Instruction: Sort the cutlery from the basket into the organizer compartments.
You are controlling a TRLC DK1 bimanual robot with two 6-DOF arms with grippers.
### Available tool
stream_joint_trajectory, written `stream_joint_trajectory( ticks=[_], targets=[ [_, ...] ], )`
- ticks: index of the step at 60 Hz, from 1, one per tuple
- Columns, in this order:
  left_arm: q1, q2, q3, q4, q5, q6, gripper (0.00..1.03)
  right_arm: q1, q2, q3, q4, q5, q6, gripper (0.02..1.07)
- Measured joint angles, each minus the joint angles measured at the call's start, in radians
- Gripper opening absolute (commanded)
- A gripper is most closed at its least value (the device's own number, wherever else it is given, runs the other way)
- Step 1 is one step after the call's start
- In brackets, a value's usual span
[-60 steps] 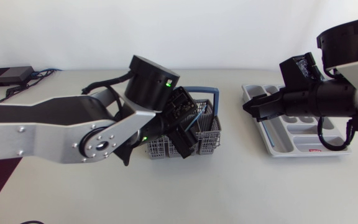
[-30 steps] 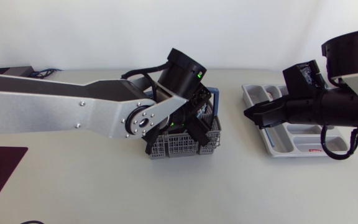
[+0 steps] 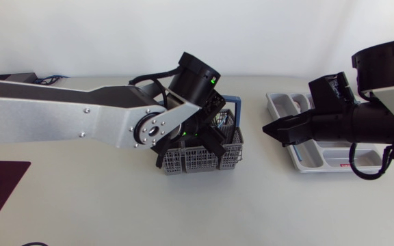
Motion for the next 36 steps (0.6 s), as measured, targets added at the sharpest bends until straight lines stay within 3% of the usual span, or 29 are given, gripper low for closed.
stream_joint_trajectory(
  ticks=[24, 27, 36],
  targets=[
    [0.023, -0.026, -0.098, 0.056, 0.008, 0.000, 0.74, 0.021, 0.095, 0.002, 0.074, -0.081, 0.119, 0.77],
    [0.025, -0.030, -0.106, 0.065, 0.008, 0.000, 0.74, 0.021, 0.097, 0.008, 0.073, -0.100, 0.127, 0.83],
    [0.033, -0.047, -0.133, 0.076, 0.013, 0.000, 0.74, 0.071, 0.106, 0.040, 0.052, -0.111, 0.122, 0.83]
  ],
)
